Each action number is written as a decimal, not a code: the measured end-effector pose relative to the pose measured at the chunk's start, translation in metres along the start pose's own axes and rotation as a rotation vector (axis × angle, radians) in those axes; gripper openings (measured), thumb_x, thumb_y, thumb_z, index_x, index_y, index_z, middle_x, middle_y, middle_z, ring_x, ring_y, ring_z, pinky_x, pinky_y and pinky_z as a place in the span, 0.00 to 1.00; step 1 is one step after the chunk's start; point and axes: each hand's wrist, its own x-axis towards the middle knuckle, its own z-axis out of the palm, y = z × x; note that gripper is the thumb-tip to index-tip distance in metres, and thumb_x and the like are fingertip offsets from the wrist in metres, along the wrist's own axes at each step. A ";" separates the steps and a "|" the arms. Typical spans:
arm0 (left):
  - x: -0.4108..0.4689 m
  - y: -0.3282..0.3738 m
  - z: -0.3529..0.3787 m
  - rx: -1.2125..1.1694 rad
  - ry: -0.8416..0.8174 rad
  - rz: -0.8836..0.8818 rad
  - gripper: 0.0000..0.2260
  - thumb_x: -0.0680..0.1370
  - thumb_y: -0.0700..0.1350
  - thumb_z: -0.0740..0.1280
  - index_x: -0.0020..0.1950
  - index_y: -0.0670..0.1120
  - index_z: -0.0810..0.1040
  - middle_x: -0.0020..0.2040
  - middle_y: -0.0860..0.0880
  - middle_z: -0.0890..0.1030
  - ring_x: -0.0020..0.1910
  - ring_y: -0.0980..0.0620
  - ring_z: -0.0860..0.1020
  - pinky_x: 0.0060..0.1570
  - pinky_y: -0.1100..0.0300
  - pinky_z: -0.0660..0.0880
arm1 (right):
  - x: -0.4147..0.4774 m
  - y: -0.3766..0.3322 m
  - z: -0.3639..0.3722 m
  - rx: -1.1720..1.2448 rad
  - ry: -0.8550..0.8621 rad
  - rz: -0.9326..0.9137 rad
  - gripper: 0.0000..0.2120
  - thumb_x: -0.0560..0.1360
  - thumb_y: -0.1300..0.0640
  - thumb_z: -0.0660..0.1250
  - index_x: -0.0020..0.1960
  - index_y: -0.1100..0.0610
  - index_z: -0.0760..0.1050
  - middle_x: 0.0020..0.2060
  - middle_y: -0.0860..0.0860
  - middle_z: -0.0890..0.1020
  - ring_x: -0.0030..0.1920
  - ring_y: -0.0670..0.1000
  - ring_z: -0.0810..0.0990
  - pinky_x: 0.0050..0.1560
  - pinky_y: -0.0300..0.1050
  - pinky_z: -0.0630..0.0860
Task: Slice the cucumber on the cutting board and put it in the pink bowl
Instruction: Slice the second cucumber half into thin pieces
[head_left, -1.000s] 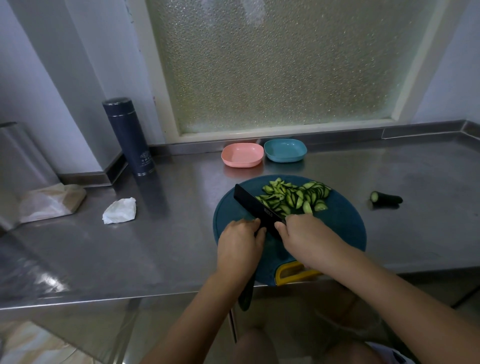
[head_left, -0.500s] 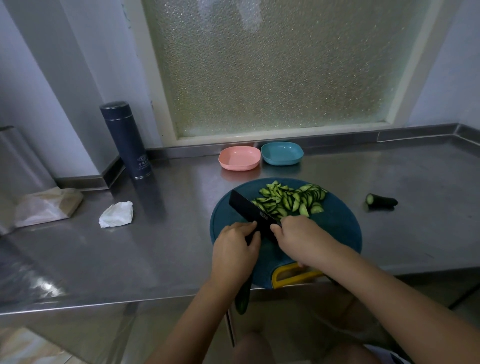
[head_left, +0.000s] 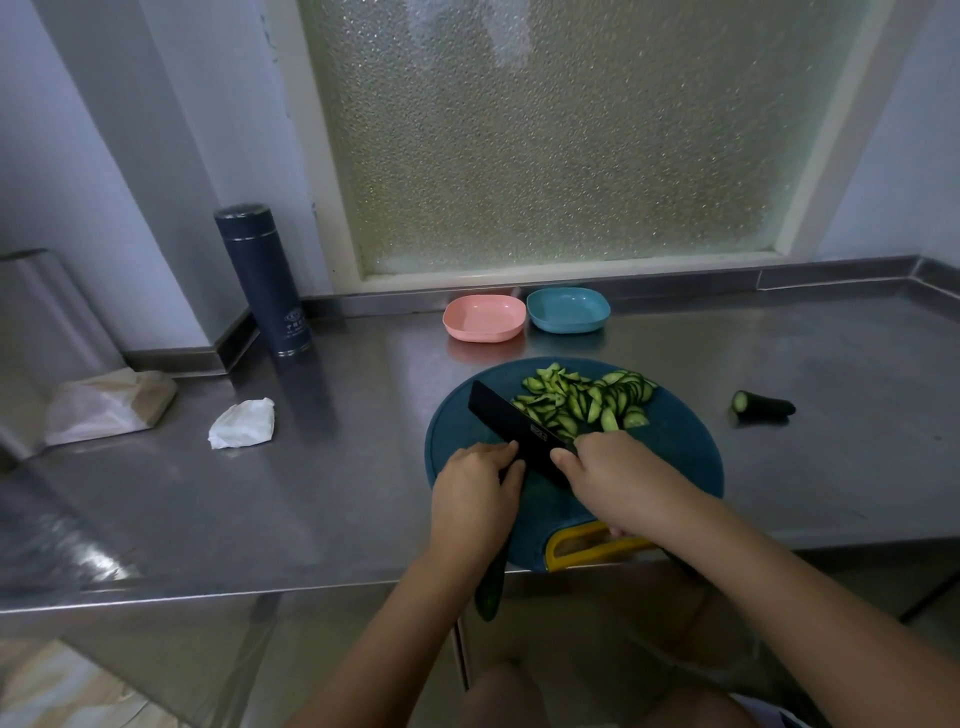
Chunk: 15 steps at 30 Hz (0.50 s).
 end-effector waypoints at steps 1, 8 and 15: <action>0.000 0.000 0.000 -0.001 -0.002 -0.001 0.15 0.79 0.47 0.62 0.65 0.48 0.76 0.61 0.50 0.79 0.59 0.52 0.74 0.57 0.65 0.66 | -0.002 0.000 -0.001 0.005 0.010 -0.006 0.21 0.83 0.47 0.50 0.47 0.61 0.73 0.29 0.54 0.76 0.22 0.49 0.74 0.25 0.39 0.69; -0.001 0.002 0.000 -0.007 0.012 -0.010 0.14 0.79 0.46 0.63 0.63 0.47 0.77 0.59 0.51 0.80 0.57 0.50 0.76 0.55 0.61 0.69 | -0.005 0.002 -0.006 0.022 -0.002 0.000 0.21 0.83 0.47 0.49 0.49 0.60 0.74 0.30 0.56 0.79 0.22 0.49 0.75 0.21 0.37 0.67; -0.002 0.003 -0.001 0.012 0.005 0.010 0.13 0.79 0.46 0.62 0.62 0.46 0.78 0.58 0.51 0.81 0.56 0.49 0.77 0.55 0.58 0.71 | -0.009 0.002 -0.005 -0.006 0.010 -0.032 0.22 0.83 0.47 0.48 0.49 0.60 0.74 0.29 0.55 0.79 0.22 0.48 0.75 0.21 0.35 0.66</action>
